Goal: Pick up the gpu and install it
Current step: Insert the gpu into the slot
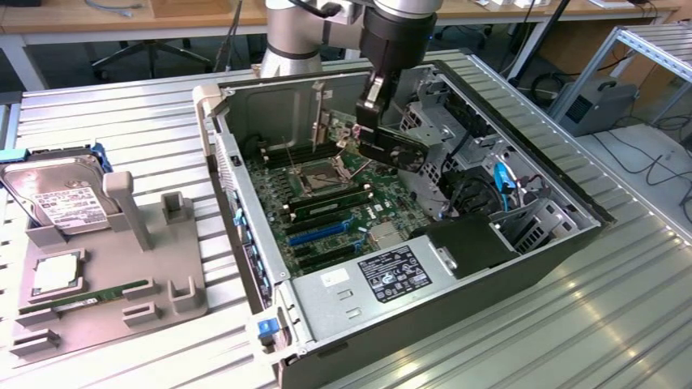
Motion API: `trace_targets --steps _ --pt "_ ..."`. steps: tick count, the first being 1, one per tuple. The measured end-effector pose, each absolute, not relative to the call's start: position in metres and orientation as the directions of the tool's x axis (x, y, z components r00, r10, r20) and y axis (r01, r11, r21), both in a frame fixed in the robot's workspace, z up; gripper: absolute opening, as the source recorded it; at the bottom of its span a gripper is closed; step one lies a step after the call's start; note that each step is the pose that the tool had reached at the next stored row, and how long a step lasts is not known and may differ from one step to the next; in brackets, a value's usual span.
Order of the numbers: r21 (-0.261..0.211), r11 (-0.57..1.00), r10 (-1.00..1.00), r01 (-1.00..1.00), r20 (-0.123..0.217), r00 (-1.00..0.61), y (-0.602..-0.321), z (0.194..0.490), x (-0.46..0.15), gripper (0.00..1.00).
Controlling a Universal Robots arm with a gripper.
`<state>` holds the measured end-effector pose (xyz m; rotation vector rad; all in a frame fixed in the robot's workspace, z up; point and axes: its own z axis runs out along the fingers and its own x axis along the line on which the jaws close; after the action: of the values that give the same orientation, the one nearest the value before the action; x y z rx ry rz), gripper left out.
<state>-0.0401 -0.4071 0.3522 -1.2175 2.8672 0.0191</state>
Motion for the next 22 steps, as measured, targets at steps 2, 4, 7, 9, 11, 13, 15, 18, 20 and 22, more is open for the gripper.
trace_targets --steps 2,4,7,9,11,13,15,18,20,22 --pt "0.001 0.676 -0.737 -0.737 -0.029 -0.675 -0.4071 0.3521 -0.0401 0.27" --pt "0.001 0.656 -0.754 -0.754 -0.029 -0.656 -0.4071 0.3521 -0.0400 0.27" --pt "0.001 0.622 -0.783 -0.783 -0.029 -0.622 -0.4071 0.3518 -0.0394 0.27" --pt "0.001 0.605 -0.796 -0.796 -0.029 -0.605 -0.4071 0.3516 -0.0387 0.27" --pt "0.001 0.585 -0.811 -0.811 -0.029 -0.585 -0.4071 0.3513 -0.0375 0.27" --pt "0.001 0.567 -0.823 -0.824 -0.029 -0.567 -0.4071 0.3511 -0.0364 0.27" --pt "0.001 0.549 -0.835 -0.836 -0.029 -0.549 -0.4071 0.3509 -0.0353 0.27" --pt "0.001 0.525 -0.851 -0.851 -0.029 -0.525 -0.4071 0.3506 -0.0340 0.27" --pt "0.001 0.506 -0.862 -0.862 -0.029 -0.506 -0.4071 0.3504 -0.0330 0.27" --pt "0.001 0.487 -0.873 -0.873 -0.029 -0.487 -0.4071 0.3501 -0.0320 0.27"
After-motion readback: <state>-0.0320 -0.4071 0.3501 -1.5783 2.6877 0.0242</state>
